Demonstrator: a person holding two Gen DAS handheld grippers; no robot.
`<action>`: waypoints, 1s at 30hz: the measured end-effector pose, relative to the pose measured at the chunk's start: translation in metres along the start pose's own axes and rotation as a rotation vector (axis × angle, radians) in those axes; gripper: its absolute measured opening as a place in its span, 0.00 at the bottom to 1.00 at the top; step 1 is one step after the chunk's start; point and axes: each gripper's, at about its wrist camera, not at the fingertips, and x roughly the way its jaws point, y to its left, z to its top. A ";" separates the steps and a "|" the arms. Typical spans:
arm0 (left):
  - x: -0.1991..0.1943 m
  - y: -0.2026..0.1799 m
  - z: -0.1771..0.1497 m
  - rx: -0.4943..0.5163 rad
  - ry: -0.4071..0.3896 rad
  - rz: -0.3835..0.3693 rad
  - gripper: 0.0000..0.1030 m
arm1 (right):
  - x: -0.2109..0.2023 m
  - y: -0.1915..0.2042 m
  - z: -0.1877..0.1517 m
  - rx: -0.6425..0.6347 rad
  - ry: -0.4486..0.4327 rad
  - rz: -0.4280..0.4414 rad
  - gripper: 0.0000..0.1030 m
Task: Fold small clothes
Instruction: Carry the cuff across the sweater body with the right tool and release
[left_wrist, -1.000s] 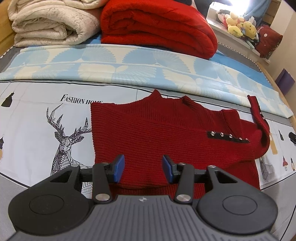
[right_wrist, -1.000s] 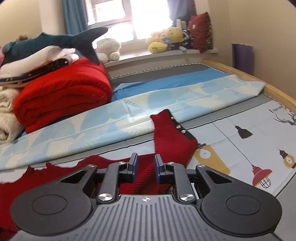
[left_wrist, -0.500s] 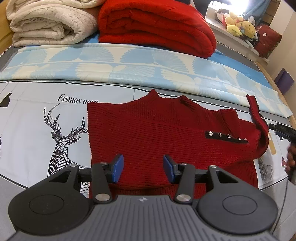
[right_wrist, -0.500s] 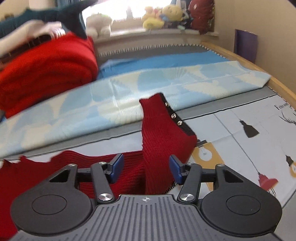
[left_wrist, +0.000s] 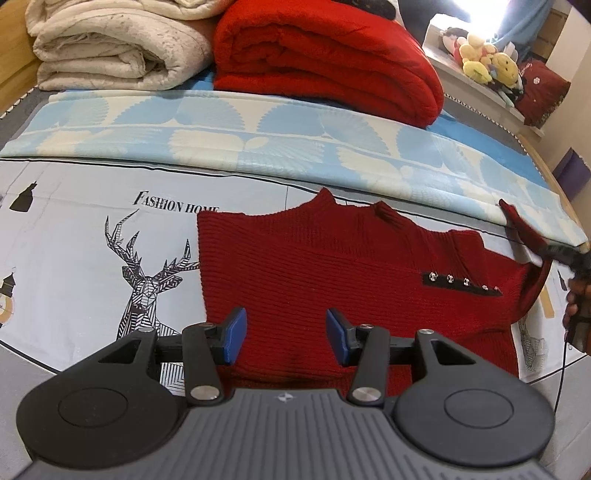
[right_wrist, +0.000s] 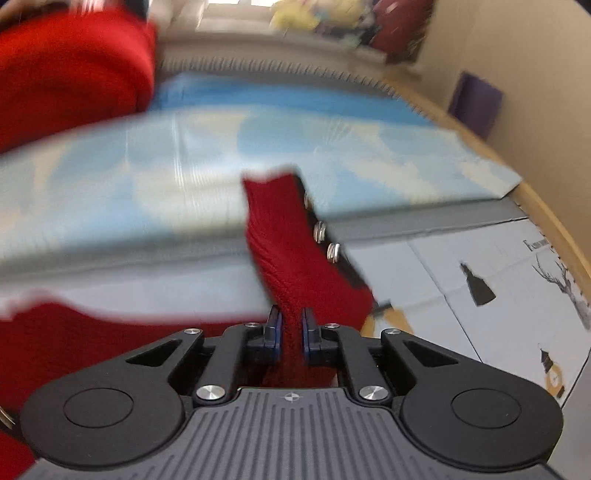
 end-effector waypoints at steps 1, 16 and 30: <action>-0.002 0.001 0.000 -0.003 -0.003 -0.002 0.51 | -0.021 0.009 0.005 0.002 -0.063 0.055 0.09; -0.021 0.036 0.003 -0.083 -0.031 0.011 0.55 | -0.166 0.129 -0.107 -0.456 0.069 0.687 0.25; 0.032 0.043 -0.030 -0.158 0.179 -0.136 0.54 | -0.205 0.042 -0.127 0.043 0.133 0.482 0.44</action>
